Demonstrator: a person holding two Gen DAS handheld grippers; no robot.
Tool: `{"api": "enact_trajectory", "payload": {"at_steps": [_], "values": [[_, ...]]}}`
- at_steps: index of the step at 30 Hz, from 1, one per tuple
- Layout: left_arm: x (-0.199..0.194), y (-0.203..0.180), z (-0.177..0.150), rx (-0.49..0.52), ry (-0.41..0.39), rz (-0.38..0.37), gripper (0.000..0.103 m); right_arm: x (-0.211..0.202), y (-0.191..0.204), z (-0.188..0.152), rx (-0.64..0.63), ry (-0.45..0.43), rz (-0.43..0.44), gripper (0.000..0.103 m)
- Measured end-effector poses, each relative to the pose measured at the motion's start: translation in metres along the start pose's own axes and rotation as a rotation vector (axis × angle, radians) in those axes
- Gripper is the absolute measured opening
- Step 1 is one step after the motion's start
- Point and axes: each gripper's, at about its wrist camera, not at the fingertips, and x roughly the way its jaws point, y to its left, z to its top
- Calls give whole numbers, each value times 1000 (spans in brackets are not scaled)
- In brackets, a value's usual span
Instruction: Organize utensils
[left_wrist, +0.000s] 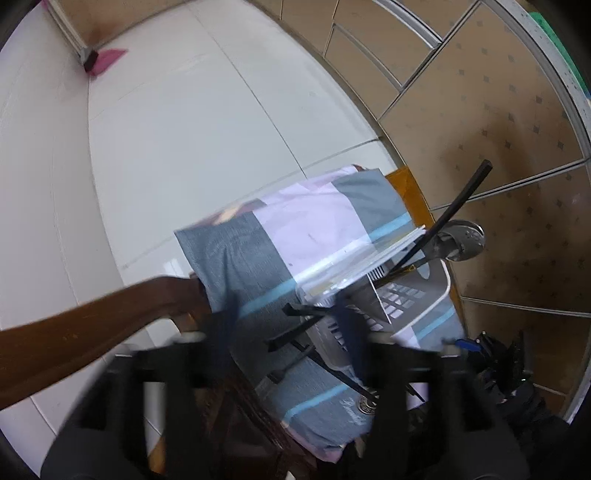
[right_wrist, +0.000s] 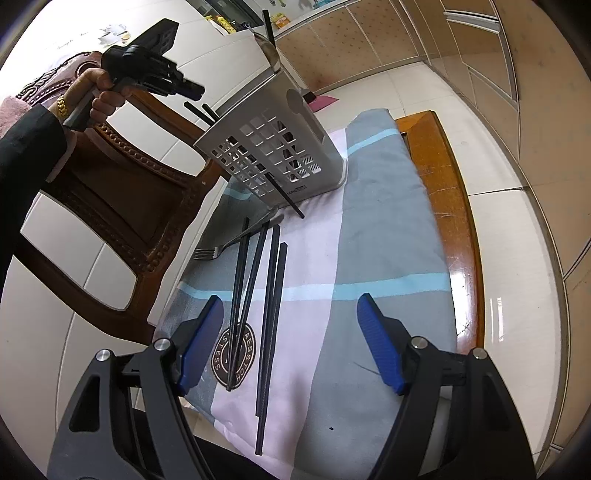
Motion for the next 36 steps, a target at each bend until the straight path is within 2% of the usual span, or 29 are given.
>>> {"api": "enact_trajectory", "payload": {"at_steps": [5, 6, 8, 16, 19, 28, 36], "values": [[2, 2, -1, -9, 6, -39, 57, 1, 0, -1, -1, 4, -2, 73], [5, 0, -2, -4, 16, -47, 48, 1, 0, -1, -1, 4, -3, 73], [12, -2, -2, -1, 43, -65, 36, 2, -1, -1, 6, 4, -5, 73], [27, -3, -4, 9, 89, -74, 28, 2, -2, 0, 9, 6, -4, 73], [28, -1, -3, -2, 95, -64, 15, 1, -3, 0, 12, 4, -6, 73], [23, 3, -3, -9, 64, -56, 13, 2, -4, -1, 13, 9, -8, 73], [-5, 8, -3, -47, 5, -23, 13, 4, -3, -2, 12, 12, -5, 73]]}}
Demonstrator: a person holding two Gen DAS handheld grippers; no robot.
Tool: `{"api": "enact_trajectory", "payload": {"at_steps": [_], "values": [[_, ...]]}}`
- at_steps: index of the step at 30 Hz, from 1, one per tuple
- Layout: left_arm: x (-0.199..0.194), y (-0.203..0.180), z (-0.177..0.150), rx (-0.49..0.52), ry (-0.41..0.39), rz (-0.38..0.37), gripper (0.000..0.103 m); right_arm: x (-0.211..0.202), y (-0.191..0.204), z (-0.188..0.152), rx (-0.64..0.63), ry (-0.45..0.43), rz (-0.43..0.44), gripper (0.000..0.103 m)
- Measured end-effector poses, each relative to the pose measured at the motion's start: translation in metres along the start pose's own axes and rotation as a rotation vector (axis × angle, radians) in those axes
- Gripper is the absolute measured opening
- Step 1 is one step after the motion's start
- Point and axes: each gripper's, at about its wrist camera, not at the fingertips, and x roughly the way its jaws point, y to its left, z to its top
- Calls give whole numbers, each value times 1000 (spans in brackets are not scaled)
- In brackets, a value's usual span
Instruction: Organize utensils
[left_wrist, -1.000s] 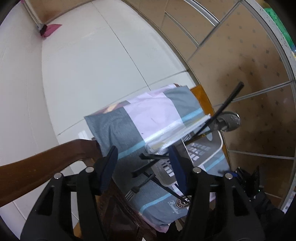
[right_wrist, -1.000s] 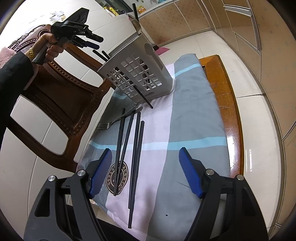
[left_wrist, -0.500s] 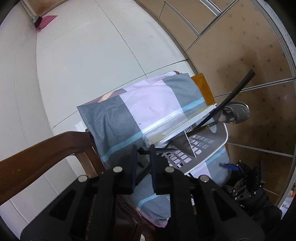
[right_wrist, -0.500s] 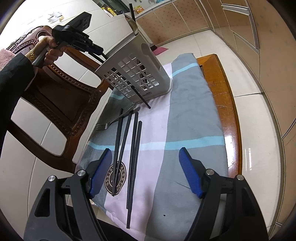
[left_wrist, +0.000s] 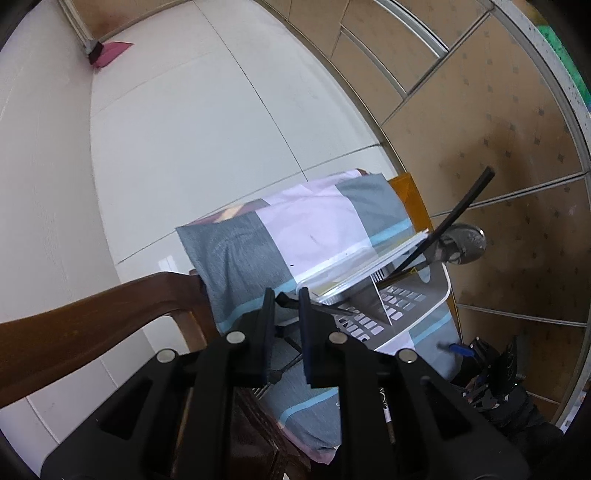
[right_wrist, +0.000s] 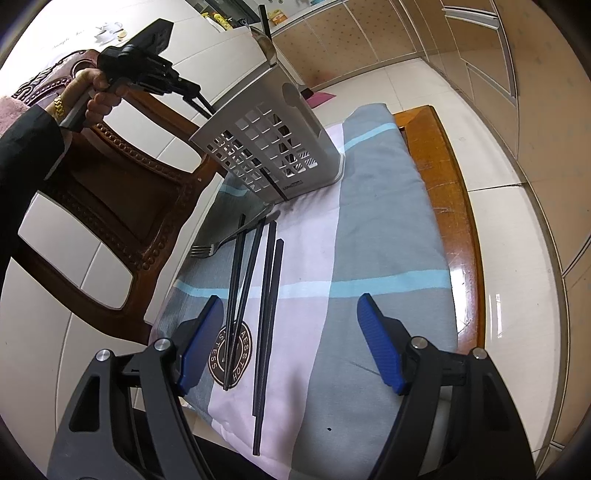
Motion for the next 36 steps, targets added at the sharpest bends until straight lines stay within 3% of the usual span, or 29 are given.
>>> {"api": "enact_trajectory", "payload": {"at_steps": [16, 21, 22, 23, 24, 26, 29, 32, 35, 36], "values": [[-53, 3, -16, -36, -107, 56, 13, 1, 3, 0, -2, 0, -1, 73], [-51, -8, -28, 11, -87, 70, 14, 2, 4, 0, -4, 2, -1, 73], [-51, -12, -31, 25, -84, 82, 17, 2, 4, 0, -4, 1, 1, 73], [-53, -18, -36, 45, -89, 101, 35, 1, 5, 0, -4, 0, 3, 73], [-57, -26, -41, 71, -111, 131, 59, 1, 5, 0, -7, -2, 6, 73], [-69, -42, -53, 101, -174, 184, 75, 0, 6, 0, -11, -6, 7, 73], [-86, -80, -83, 113, -297, 179, 82, -3, 8, 1, -28, -24, 3, 73], [-80, -121, -138, 79, -454, 197, 84, -4, 7, 1, -11, -26, 34, 73], [-58, -143, -204, 7, -649, 297, 84, -5, 3, 1, 37, -40, 76, 73], [-46, -145, -238, -67, -758, 299, 86, -4, 1, 1, 63, -47, 95, 73]]}}
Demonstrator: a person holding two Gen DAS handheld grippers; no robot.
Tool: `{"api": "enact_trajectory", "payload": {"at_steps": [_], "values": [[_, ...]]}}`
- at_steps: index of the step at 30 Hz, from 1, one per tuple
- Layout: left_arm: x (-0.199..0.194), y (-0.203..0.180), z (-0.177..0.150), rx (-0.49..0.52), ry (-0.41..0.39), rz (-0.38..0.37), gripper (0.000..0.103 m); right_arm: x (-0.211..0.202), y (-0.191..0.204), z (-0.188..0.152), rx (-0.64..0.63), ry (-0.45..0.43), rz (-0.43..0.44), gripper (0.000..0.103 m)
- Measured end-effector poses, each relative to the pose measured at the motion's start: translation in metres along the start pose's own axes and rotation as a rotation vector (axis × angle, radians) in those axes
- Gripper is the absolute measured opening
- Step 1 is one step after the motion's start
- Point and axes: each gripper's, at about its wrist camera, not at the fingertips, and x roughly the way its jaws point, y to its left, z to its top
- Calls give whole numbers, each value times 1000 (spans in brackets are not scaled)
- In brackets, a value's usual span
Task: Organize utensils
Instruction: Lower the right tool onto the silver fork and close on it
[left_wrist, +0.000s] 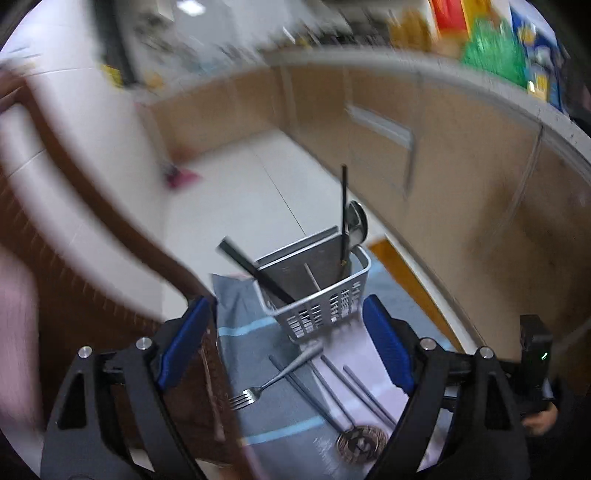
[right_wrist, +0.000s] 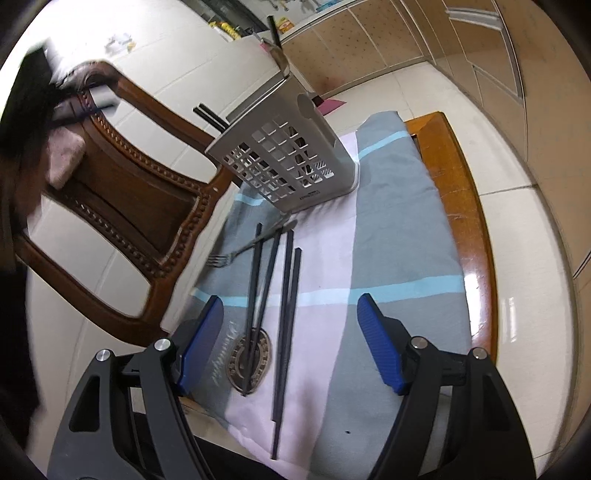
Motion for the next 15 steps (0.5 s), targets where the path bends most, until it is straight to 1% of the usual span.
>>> {"api": "enact_trajectory", "payload": {"at_steps": [1, 2, 3, 4, 6, 7, 8, 9, 10, 11, 12, 14, 15], "values": [[-5, 3, -16, -55, -37, 5, 88, 2, -4, 1, 38, -9, 33, 73], [-11, 7, -39, -129, -78, -1, 88, 6, -8, 2, 85, -19, 64, 73], [-17, 13, -64, -227, -125, -29, 88, 10, -10, 3, 121, -21, 80, 73], [-20, 21, -91, -360, -161, -70, 88, 18, -13, 6, 168, -16, 92, 73], [-21, 28, -124, -502, -184, -126, 89, 35, -19, 11, 255, -16, 116, 73], [-19, 29, -138, -547, -195, -120, 89, 52, -24, 15, 315, 5, 136, 72], [-20, 28, -150, -567, -205, -93, 89, 66, -28, 19, 362, 25, 161, 65], [-21, 28, -164, -567, -237, -52, 89, 80, -32, 23, 408, 39, 187, 61], [-23, 28, -174, -557, -269, -12, 89, 96, -35, 27, 455, 47, 203, 57], [-26, 28, -181, -544, -293, 22, 89, 107, -36, 31, 477, 49, 201, 52], [-26, 31, -183, -541, -300, 25, 90, 119, -32, 38, 474, 44, 184, 51], [-28, 35, -181, -538, -295, -15, 91, 133, -23, 47, 444, 31, 153, 45], [-32, 37, -181, -542, -304, -31, 91, 143, -18, 51, 434, 36, 134, 43]]}}
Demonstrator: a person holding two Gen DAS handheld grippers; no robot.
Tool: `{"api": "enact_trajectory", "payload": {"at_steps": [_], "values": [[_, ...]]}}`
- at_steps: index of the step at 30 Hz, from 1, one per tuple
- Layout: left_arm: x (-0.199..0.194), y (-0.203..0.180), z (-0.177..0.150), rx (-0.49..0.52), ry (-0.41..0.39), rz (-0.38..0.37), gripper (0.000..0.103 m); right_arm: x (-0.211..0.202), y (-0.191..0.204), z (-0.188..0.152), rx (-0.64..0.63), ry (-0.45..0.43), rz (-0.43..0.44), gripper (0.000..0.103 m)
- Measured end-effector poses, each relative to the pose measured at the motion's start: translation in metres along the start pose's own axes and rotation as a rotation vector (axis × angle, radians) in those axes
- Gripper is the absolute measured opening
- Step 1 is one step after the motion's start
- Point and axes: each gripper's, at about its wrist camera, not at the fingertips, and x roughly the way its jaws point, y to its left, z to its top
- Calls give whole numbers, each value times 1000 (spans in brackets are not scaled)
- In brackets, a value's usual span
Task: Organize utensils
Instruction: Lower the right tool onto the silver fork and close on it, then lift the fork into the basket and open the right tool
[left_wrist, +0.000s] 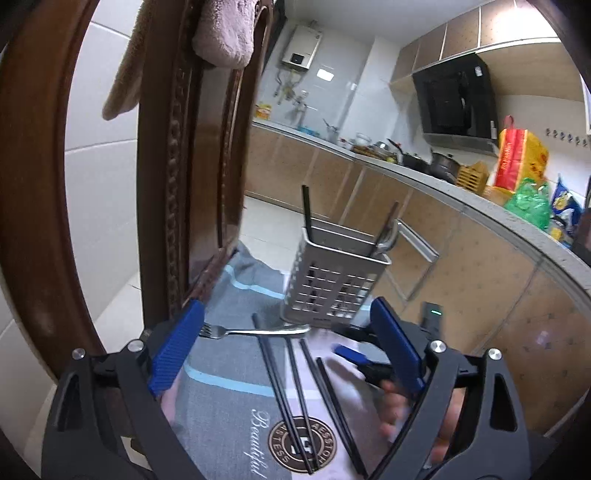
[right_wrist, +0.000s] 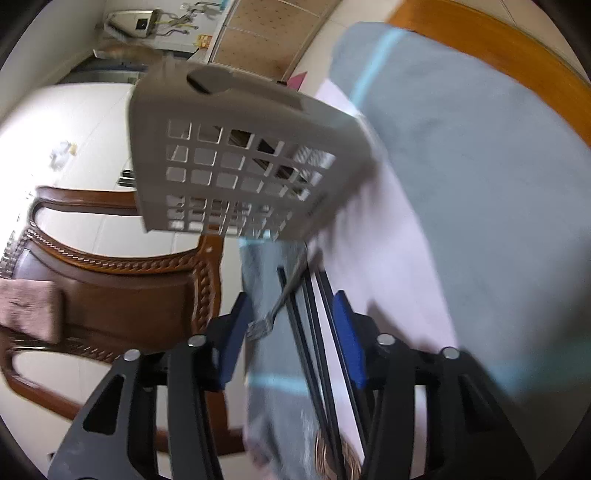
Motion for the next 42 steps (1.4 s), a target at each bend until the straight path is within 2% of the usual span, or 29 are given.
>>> {"api": "enact_trajectory", "payload": {"at_steps": [3, 5, 9, 12, 14, 19, 23, 25, 30, 35, 39, 42], "values": [[-4, 4, 0, 2, -17, -7, 92, 21, 8, 5, -16, 10, -27, 33], [-4, 3, -2, 10, 0, -18, 92, 33, 11, 7, -23, 5, -65, 27], [-5, 4, -5, 9, 31, -41, 92, 49, 12, 10, -33, -28, -148, 23], [-6, 2, -4, 12, 38, -54, 92, 57, 11, 12, -18, -31, -145, 21], [-5, 2, -4, 13, 44, -53, 92, 62, 14, 13, -36, -47, -141, 8], [-7, 6, 0, -17, 43, -67, 92, 57, 29, 6, -110, -81, -130, 5], [-10, 5, 0, -15, 43, -71, 92, 34, 57, -6, -191, -120, -91, 2], [-12, 6, 0, -21, 42, -77, 92, 18, 77, -13, -273, -145, -102, 2], [-15, 7, 2, -38, 42, -94, 92, -23, 129, -35, -522, -180, -117, 2], [-16, 5, 0, -36, 53, -102, 92, -58, 190, -54, -776, -238, -184, 2], [-13, 3, -2, -26, 77, -110, 92, -86, 233, -49, -895, -272, -238, 2], [-12, 3, -2, -23, 87, -114, 92, -113, 271, -30, -948, -323, -273, 2]]}}
